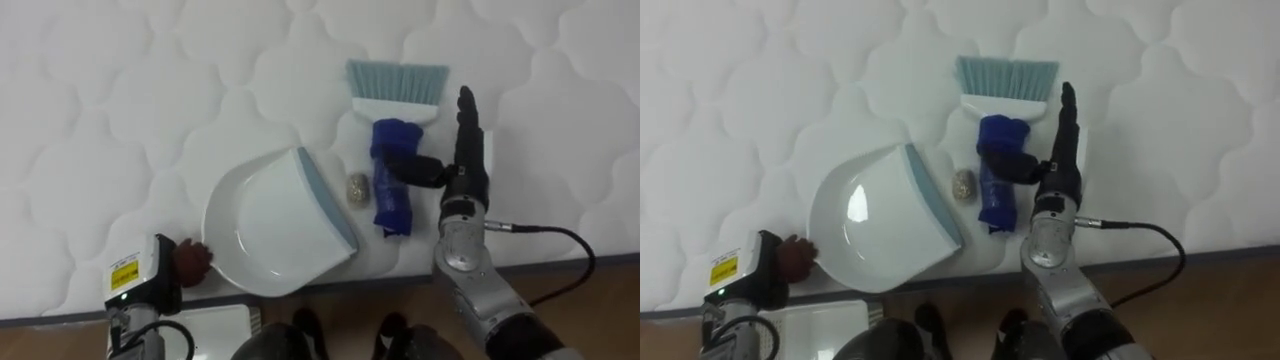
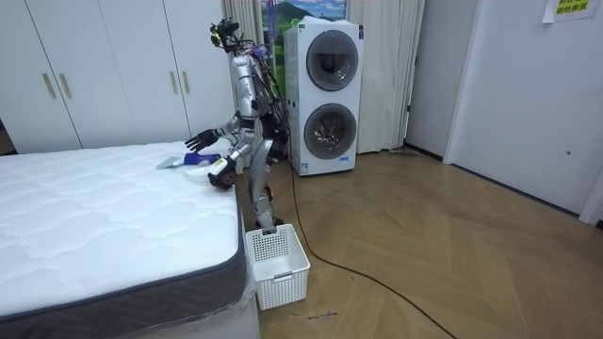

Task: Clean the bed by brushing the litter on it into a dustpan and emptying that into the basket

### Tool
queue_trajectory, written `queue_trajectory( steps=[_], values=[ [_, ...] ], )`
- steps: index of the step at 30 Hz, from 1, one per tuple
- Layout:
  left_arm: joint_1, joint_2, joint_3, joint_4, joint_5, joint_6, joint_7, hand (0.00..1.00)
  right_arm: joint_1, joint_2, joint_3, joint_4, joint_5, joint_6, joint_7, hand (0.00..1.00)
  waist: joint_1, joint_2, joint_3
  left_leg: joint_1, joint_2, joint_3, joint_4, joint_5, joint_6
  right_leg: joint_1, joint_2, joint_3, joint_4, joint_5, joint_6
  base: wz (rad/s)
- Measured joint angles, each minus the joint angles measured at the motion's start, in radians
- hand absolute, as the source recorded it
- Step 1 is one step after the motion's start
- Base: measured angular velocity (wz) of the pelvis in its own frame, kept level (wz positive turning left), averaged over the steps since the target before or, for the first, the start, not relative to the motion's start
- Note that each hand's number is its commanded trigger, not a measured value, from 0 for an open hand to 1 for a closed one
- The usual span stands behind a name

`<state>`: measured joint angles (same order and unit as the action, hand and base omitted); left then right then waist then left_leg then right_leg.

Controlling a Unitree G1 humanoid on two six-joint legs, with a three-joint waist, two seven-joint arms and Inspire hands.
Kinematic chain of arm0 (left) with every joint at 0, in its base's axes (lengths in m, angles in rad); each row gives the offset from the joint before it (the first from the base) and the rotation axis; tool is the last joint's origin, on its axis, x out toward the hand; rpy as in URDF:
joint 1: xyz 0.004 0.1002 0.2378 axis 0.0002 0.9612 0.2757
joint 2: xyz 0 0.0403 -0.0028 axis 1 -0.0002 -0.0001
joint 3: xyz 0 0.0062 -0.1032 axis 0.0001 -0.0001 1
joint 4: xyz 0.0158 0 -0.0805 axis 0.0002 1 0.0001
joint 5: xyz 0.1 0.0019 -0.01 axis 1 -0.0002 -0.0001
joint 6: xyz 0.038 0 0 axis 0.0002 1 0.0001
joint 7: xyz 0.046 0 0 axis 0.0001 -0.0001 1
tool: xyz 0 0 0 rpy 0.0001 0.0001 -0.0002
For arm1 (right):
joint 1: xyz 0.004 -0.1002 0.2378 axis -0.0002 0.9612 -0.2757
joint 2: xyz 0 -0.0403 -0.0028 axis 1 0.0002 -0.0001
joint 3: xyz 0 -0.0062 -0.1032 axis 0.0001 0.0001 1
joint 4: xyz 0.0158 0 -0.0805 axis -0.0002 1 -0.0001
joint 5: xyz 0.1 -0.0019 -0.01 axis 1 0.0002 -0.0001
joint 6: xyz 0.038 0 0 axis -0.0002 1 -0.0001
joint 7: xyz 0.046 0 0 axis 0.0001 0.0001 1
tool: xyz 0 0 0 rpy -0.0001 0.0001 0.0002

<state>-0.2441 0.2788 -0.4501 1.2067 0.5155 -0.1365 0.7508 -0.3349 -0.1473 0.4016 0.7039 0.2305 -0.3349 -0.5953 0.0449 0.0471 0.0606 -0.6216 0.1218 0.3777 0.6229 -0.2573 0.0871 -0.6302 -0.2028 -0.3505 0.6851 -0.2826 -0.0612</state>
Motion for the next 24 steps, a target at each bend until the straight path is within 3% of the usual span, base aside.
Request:
queue_trajectory(
  steps=[24],
  values=[
    [-0.020,0.000,-0.003,-0.010,0.004,-0.017,-0.014,1.00,-0.009,-0.008,0.038,0.149,-0.006,-0.013,0.052,0.00,0.016,0.007,0.0012,-0.030,0.000,-0.014,-0.001,0.000,-0.001,-0.017,0.001,-0.018,-0.009,0.000,0.000,0.01]
  ],
)
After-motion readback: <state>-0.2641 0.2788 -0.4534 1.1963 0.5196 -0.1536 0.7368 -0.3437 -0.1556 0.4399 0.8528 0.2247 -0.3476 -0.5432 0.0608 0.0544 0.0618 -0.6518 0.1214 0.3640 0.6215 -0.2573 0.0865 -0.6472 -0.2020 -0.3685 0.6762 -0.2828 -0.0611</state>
